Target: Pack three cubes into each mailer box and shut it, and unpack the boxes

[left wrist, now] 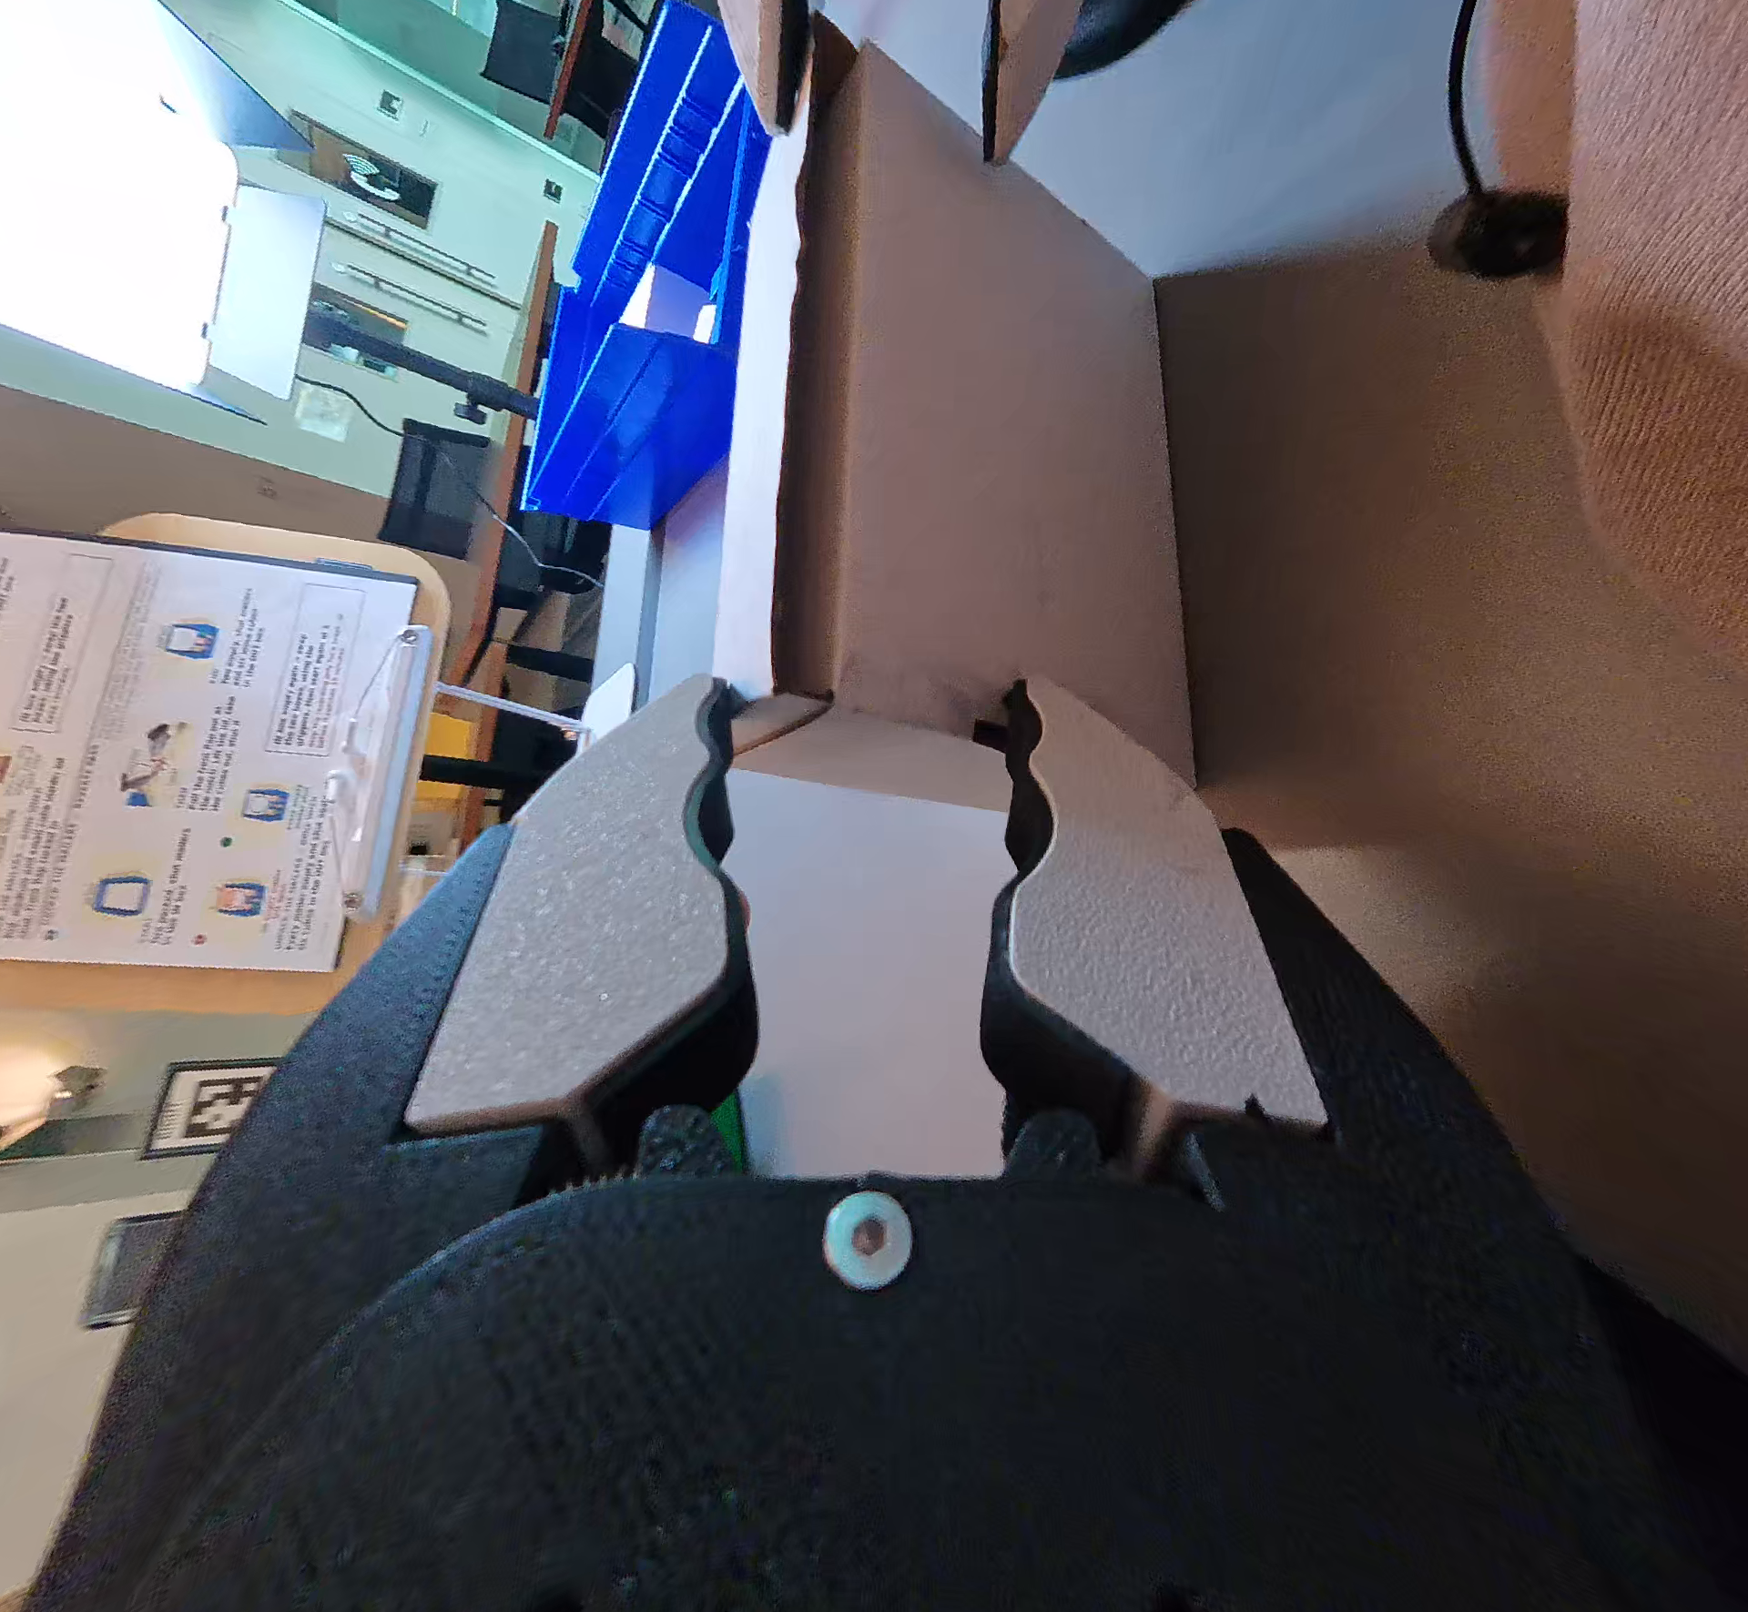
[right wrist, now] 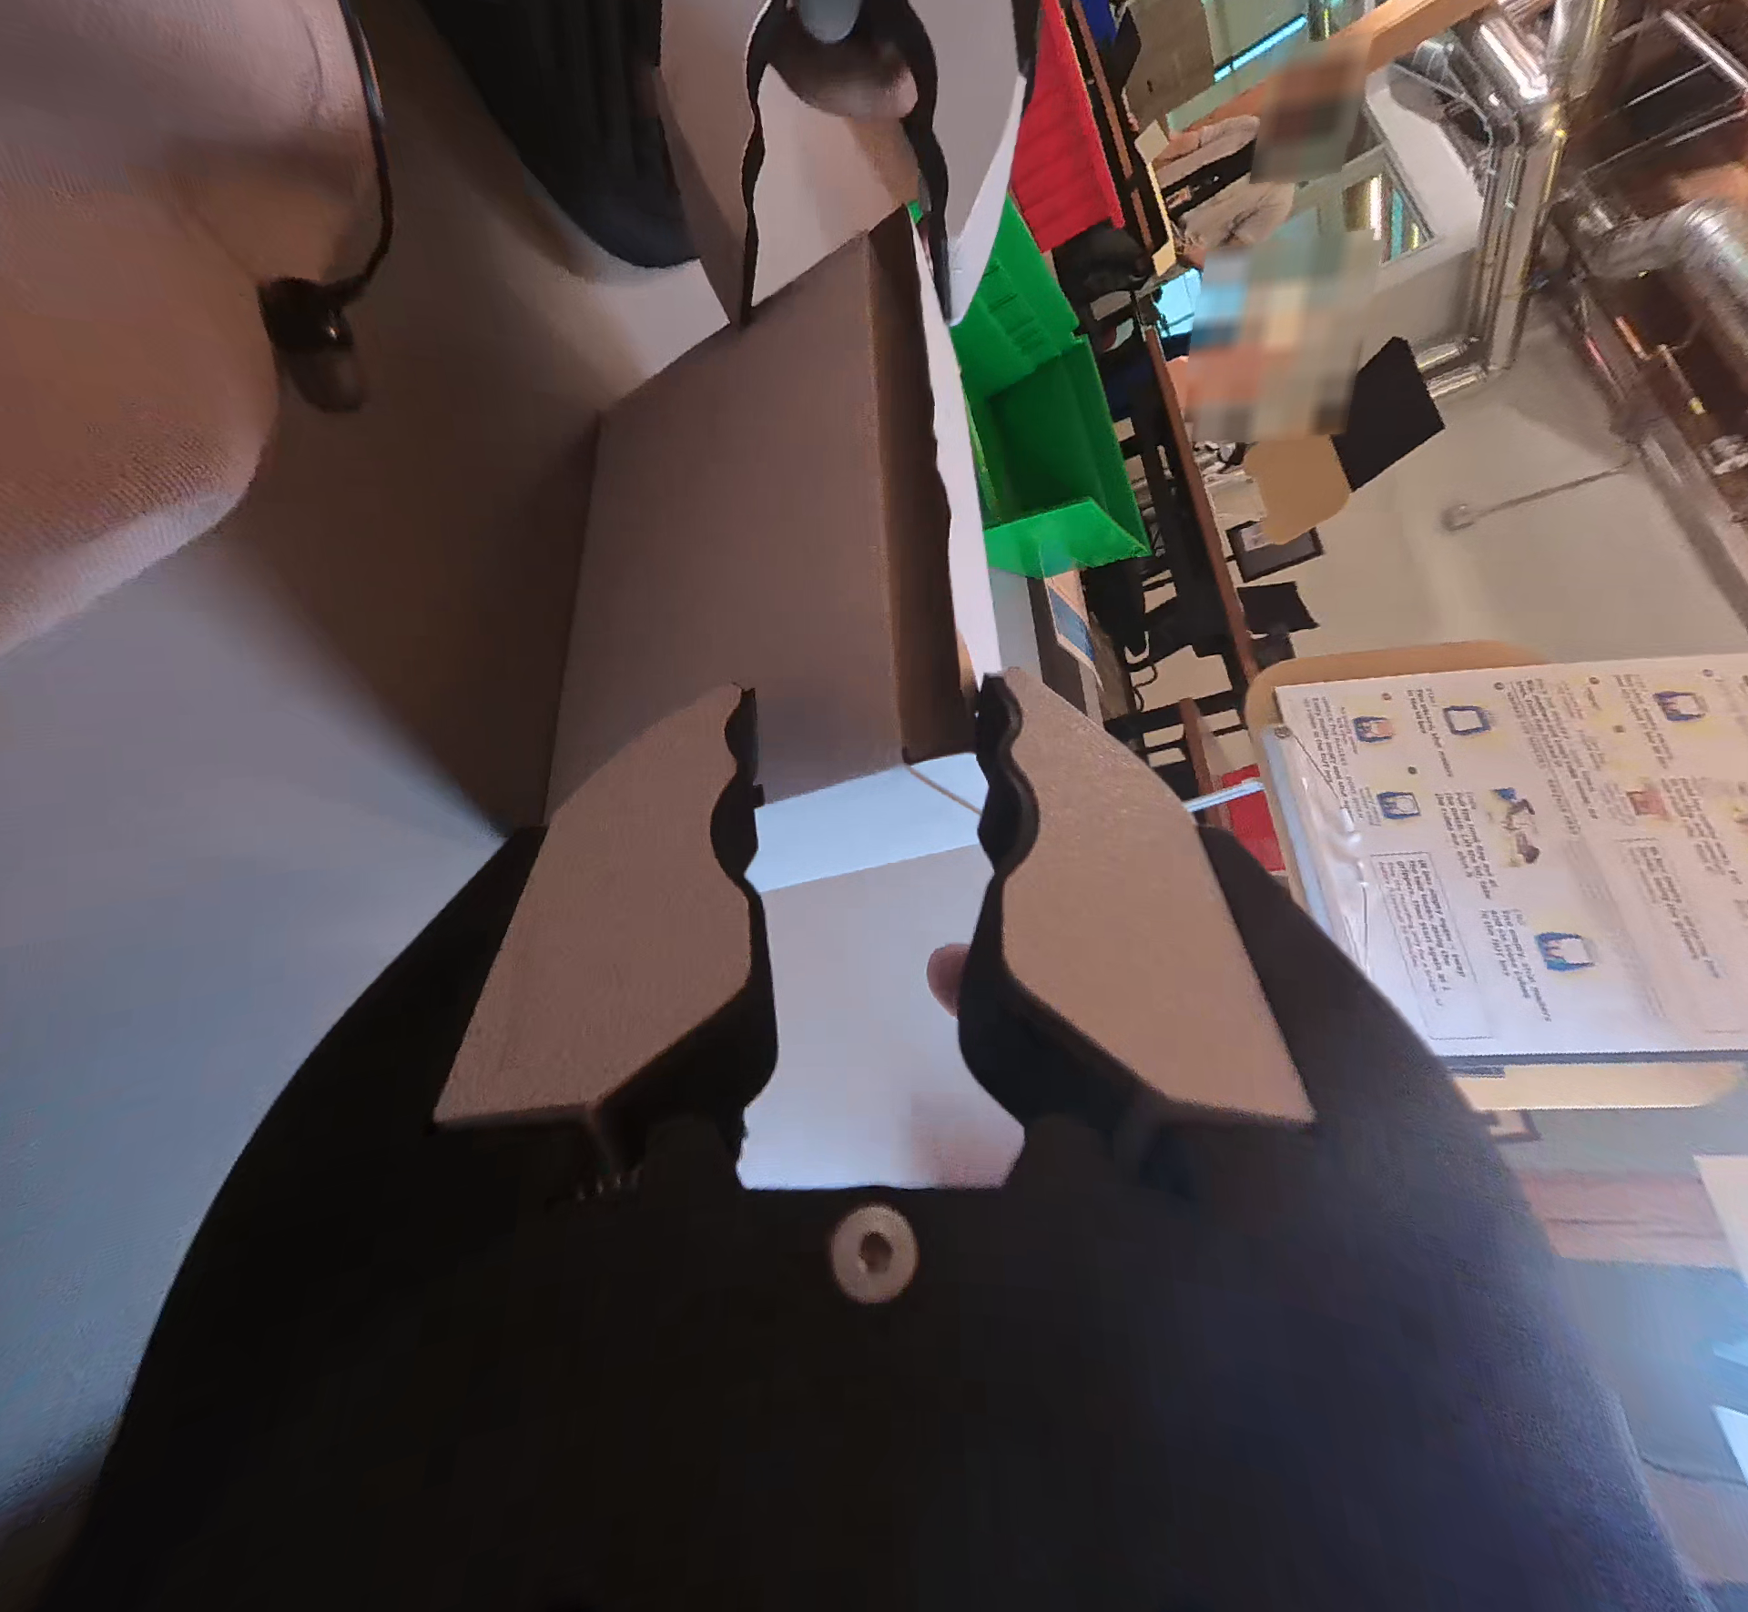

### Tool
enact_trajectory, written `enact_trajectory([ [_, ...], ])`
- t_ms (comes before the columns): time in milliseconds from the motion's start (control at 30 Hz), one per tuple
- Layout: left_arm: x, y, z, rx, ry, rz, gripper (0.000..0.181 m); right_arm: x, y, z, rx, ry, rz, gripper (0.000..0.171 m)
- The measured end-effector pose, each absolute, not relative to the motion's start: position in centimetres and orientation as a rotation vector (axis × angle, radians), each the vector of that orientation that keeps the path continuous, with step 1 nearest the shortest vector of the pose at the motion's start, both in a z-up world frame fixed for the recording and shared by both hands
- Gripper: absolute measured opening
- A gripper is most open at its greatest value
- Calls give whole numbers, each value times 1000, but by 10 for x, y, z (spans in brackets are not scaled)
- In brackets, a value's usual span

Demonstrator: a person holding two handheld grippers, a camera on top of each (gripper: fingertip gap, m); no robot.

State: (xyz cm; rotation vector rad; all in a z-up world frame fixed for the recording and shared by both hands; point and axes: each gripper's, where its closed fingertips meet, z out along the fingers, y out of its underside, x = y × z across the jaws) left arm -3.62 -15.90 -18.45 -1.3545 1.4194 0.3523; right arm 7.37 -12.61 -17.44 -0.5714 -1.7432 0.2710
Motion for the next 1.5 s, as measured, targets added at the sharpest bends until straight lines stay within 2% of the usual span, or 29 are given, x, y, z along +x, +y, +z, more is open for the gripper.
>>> enact_trajectory([
  [167,-36,-159,-186,-1329,1424,366,55,73,-124,-179,-548,-1765,229,36],
  [433,-36,-160,-186,-1323,1371,317,55,72,-122,-179,-582,-1746,262,35],
  [533,-32,-159,-181,-1372,1232,126,52,70,-123,-179,-725,-1724,421,45],
  [567,-30,-159,-179,-1399,1181,40,54,70,-123,-176,-779,-1699,500,49],
  [667,-34,-153,-173,-1498,1025,-175,78,72,-112,-165,-915,-1608,661,57],
  [833,-27,-145,-187,-1748,851,-648,96,69,-97,-165,-1184,-1544,983,74],
  [900,-23,-140,-201,-1833,892,-651,85,66,-101,-172,-1257,-1575,1112,75],
  [933,-22,-137,-203,-1829,926,-614,68,64,-101,-174,-1280,-1584,1143,75],
  [967,-20,-135,-202,-1793,978,-565,67,62,-100,-175,-1285,-1593,1144,75],
  [1400,-8,-73,-161,-1390,1278,282,66,55,-55,-155,-967,-1832,20,72],
  [1500,-1,-66,-150,-1293,1293,433,67,47,-45,-158,-877,-1842,-238,60],
])
